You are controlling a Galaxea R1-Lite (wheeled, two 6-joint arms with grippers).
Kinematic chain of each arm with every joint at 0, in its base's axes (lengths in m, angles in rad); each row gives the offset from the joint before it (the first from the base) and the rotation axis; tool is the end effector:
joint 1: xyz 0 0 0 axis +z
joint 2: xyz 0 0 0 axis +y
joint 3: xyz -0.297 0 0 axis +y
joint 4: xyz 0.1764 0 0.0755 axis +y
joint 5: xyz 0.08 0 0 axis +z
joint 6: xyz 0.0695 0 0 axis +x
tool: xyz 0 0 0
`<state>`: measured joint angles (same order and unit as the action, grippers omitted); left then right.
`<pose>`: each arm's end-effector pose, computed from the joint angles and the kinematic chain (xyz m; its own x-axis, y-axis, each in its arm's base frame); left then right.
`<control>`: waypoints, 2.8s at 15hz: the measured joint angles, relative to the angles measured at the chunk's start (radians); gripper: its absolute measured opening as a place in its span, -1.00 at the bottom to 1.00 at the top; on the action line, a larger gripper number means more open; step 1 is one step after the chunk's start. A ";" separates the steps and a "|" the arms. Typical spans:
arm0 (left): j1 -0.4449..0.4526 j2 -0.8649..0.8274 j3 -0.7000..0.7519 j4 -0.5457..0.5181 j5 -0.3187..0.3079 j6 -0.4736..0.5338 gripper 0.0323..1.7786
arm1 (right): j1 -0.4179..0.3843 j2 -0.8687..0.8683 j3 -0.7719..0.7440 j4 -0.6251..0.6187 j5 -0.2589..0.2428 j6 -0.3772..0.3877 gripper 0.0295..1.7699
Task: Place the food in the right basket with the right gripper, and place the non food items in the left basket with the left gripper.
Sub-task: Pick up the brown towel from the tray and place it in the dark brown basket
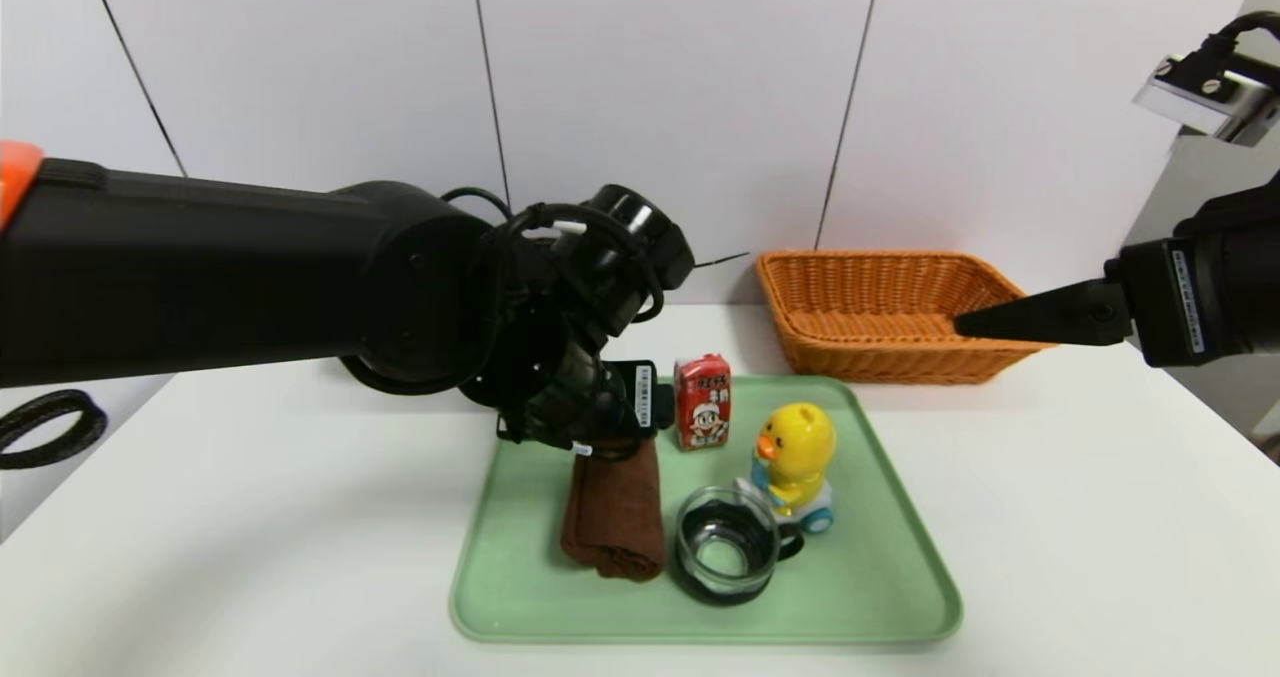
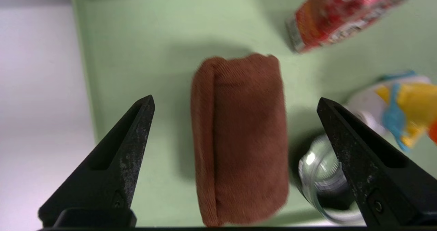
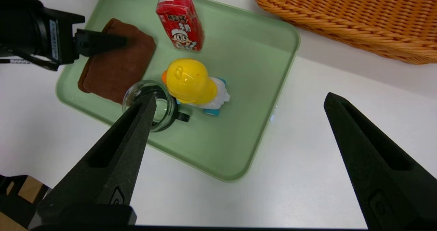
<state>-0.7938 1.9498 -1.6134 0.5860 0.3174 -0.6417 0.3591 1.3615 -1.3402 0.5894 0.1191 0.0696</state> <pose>0.2886 -0.2625 0.1726 0.6248 -0.1903 -0.7572 0.1023 0.9814 -0.1622 0.2202 0.0915 0.2768 0.7198 0.3971 -0.5694 -0.4017 0.9072 0.1249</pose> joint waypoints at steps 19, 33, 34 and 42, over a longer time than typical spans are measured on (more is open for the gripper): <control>-0.007 0.143 -0.024 0.037 0.007 -0.007 0.80 | -0.010 -0.021 0.056 -0.005 -0.006 0.045 0.92; 0.033 -0.002 -0.029 0.081 0.007 0.039 -0.49 | -0.023 -0.033 0.062 -0.005 -0.003 0.046 0.92; 0.053 -0.025 -0.030 0.081 0.005 0.069 -0.49 | -0.024 -0.036 0.063 -0.005 -0.002 0.046 0.92; 0.269 -0.135 -0.143 0.068 -0.083 0.521 -0.49 | -0.036 -0.056 0.073 -0.005 -0.001 0.045 0.92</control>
<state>-0.5247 1.8145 -1.7564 0.6536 0.2343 -0.1202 0.3228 1.3055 -1.2670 0.5840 0.1177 0.1149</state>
